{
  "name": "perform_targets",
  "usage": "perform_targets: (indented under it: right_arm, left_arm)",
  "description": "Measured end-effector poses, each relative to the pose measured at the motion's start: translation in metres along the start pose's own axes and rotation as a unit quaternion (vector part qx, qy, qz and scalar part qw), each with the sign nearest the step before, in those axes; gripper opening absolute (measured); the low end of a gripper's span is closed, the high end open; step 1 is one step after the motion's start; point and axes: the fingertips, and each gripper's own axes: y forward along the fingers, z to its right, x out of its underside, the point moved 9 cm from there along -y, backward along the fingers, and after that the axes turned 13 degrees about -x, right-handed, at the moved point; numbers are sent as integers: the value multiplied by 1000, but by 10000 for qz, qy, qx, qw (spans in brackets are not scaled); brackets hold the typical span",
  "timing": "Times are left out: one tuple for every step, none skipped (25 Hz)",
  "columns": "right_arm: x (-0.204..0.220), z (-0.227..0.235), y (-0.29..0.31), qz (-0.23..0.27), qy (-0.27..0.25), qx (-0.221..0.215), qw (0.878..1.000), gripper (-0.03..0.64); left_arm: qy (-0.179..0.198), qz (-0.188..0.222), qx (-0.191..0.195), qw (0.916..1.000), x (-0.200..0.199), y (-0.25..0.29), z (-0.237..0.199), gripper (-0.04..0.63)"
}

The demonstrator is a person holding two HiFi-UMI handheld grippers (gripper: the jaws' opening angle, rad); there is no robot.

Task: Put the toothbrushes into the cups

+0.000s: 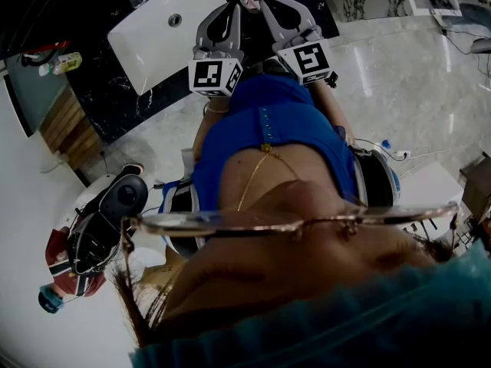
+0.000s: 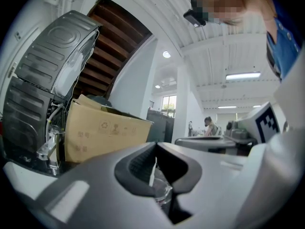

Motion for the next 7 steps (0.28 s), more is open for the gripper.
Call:
perform_targets:
  right_arm:
    - [0, 0, 0, -6, 5, -5, 10000, 2]
    - [1, 0, 0, -11, 12, -9, 10000, 2]
    - [1, 0, 1, -14, 21, -12, 10000, 2]
    - [2, 0, 1, -14, 29, -15, 10000, 2]
    - [3, -1, 2, -16, 36, -19, 10000, 2]
    - [3, -1, 2, -19, 42, -22, 10000, 2]
    - [4, -1, 3, -22, 47, -26, 10000, 2]
  left_arm:
    - [1, -10, -1, 10000, 0, 0, 0, 5]
    - [-8, -21, 0, 10000, 1, 0, -1, 5]
    - [-19, -33, -1, 10000, 2, 0, -1, 5]
    - [-24, -41, -5, 10000, 2, 0, -2, 5]
    - [-23, -49, -11, 10000, 3, 1, -2, 5]
    - [-17, -57, -18, 10000, 4, 1, -3, 5]
    - [-11, -65, -24, 10000, 4, 1, -4, 5]
